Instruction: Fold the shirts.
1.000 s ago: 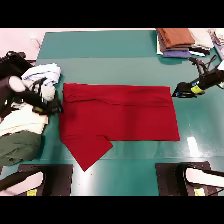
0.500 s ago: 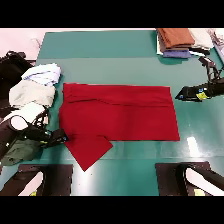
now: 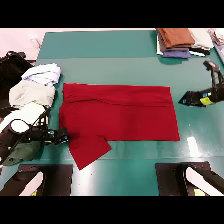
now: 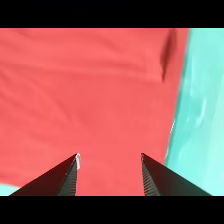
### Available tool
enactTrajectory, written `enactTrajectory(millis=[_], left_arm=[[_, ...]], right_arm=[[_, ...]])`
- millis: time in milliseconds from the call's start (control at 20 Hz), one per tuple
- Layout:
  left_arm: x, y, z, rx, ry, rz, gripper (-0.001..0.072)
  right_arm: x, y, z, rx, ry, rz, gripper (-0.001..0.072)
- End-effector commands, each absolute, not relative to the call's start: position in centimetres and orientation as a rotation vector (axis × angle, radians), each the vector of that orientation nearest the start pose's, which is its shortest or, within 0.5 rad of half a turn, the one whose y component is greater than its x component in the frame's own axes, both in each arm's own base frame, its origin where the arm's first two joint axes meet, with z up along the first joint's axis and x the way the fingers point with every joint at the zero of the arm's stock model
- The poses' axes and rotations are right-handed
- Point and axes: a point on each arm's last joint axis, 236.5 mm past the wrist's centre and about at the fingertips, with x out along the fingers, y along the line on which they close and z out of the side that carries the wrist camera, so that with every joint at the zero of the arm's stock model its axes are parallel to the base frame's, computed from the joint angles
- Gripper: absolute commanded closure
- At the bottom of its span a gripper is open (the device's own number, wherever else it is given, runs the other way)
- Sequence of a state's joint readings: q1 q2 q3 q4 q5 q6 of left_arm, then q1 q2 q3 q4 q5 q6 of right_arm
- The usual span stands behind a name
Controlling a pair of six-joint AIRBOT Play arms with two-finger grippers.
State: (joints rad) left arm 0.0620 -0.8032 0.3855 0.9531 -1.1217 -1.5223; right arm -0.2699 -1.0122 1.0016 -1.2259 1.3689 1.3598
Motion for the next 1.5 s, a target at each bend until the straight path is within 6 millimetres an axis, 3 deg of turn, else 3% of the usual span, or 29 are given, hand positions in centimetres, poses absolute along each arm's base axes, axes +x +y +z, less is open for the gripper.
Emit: enactTrajectory(millis=[0, 100, 250, 350, 400, 500, 550, 700, 800, 900, 1050, 1150, 1250, 1450], left_arm=[[19.5, -11.8, -4.8, -0.592, 1.458, -0.32, 0.068], [20.0, -11.9, -4.0, -0.569, 1.443, -0.347, 0.068], [20.5, -11.8, -3.8, -0.562, 1.419, -0.346, 0.068], [20.7, -11.8, -3.8, -0.562, 1.414, -0.343, 0.068], [20.7, -11.8, -3.8, -0.562, 1.415, -0.344, 0.068], [20.7, -11.8, -3.8, -0.562, 1.415, -0.344, 0.068], [20.6, -11.8, -3.8, -0.562, 1.418, -0.345, 0.068], [19.6, -12.0, -3.6, -0.558, 1.448, -0.365, 0.0682], [19.1, -12.0, -2.4, -0.535, 1.414, -0.379, 0.0682], [17.7, -11.4, -1.3, -0.501, 1.402, -0.356, 0.0682], [12.7, -11.9, 0.0, -0.482, 1.524, -0.409, 0.0682], [11.7, -12.0, 0.8, -0.466, 1.56, -0.432, 0.0682], [14.3, -11.8, 1.6, -0.464, 1.46, -0.411, 0.0682], [22.6, -10.7, 2.4, -0.454, 1.257, -0.355, 0.0682]], right_arm=[[24.6, -2.1, -0.2, 0.394, 1.483, 0.07, 0.0268], [20.5, -4.0, -3.7, 0.485, 1.598, -0.024, 0.017], [16.6, -3.0, -7.4, 0.697, 1.709, -0.048, 0.0206], [16.2, -1.2, -9.1, 0.78, 1.727, 0.002, 0.024], [16.5, -0.4, -9.6, 0.805, 1.723, 0.026, 0.0277], [17.8, 1.0, -10.3, 0.815, 1.7, 0.063, 0.0286], [18.6, 1.4, -10.4, 0.795, 1.686, 0.078, 0.0379], [20.4, 1.9, -9.2, 0.686, 1.656, 0.13, 0.0594], [20.6, 1.4, -7.7, 0.56, 1.649, 0.15, 0.0697], [19.5, 0.1, -6.0, 0.423, 1.658, 0.138, 0.0697], [17.4, -2.8, -3.4, 0.262, 1.652, 0.044, 0.0698], [17.6, -3.6, -1.7, 0.215, 1.594, 0.014, 0.0698], [19.3, -3.6, -0.5, 0.202, 1.529, 0.019, 0.0699], [24.6, -2.5, -0.1, 0.153, 1.498, 0.082, 0.0698]])
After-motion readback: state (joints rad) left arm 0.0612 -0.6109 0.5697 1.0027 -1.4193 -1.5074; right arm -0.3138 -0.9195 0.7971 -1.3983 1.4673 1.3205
